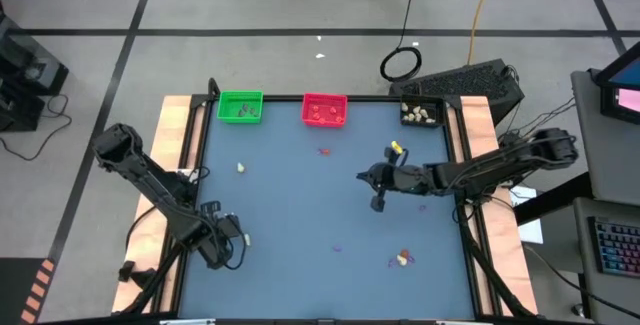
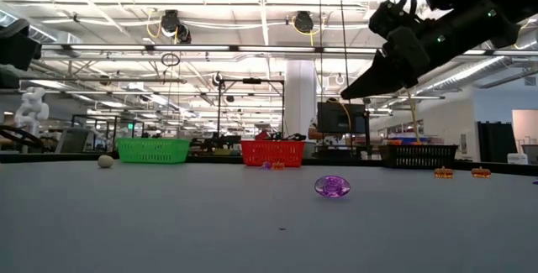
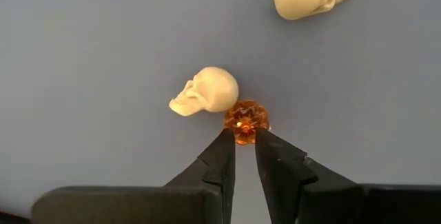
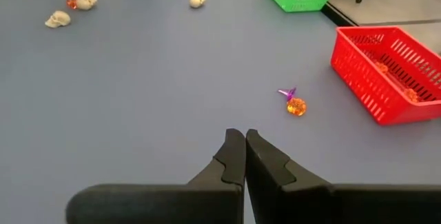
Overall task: Sort Halloween decoration
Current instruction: Put the orange pumpkin toy into the red bin
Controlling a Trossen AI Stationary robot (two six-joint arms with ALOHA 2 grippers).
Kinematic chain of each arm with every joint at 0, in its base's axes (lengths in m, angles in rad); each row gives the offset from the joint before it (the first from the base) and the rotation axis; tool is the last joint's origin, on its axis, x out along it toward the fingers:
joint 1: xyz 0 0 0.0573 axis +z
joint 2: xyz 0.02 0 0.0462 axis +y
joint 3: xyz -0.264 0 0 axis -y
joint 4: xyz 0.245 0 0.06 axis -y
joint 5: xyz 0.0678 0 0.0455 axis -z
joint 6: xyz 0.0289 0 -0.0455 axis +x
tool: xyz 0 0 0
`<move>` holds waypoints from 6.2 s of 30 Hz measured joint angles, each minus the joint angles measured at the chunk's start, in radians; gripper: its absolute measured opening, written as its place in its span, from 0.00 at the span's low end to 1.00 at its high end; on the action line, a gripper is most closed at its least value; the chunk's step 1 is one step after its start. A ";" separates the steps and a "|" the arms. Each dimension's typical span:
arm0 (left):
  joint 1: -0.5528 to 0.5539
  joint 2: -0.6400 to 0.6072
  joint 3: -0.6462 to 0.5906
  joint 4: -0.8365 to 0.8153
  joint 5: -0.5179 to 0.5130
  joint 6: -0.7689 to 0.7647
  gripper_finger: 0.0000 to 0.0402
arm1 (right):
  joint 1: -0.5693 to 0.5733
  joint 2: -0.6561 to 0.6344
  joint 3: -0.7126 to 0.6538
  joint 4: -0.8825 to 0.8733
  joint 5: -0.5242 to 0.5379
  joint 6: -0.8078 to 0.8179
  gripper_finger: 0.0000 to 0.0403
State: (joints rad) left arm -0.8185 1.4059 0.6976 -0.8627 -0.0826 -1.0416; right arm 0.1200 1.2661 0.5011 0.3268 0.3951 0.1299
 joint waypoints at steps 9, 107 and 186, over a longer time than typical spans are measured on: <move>0.000 -0.002 -0.012 0.021 0.000 0.000 0.17 | 0.000 0.017 0.000 0.006 -0.003 0.000 0.00; 0.771 0.207 0.116 0.423 0.127 0.917 0.02 | 0.000 0.017 0.000 -0.003 -0.005 -0.011 0.00; 1.024 0.086 -0.103 0.779 0.235 0.761 0.01 | -0.107 0.839 0.638 0.097 -0.187 0.013 0.29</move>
State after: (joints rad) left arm 0.2052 1.4918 0.5945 -0.0838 0.1526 -0.2809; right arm 0.0132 2.1051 1.1388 0.4238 0.2085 0.1431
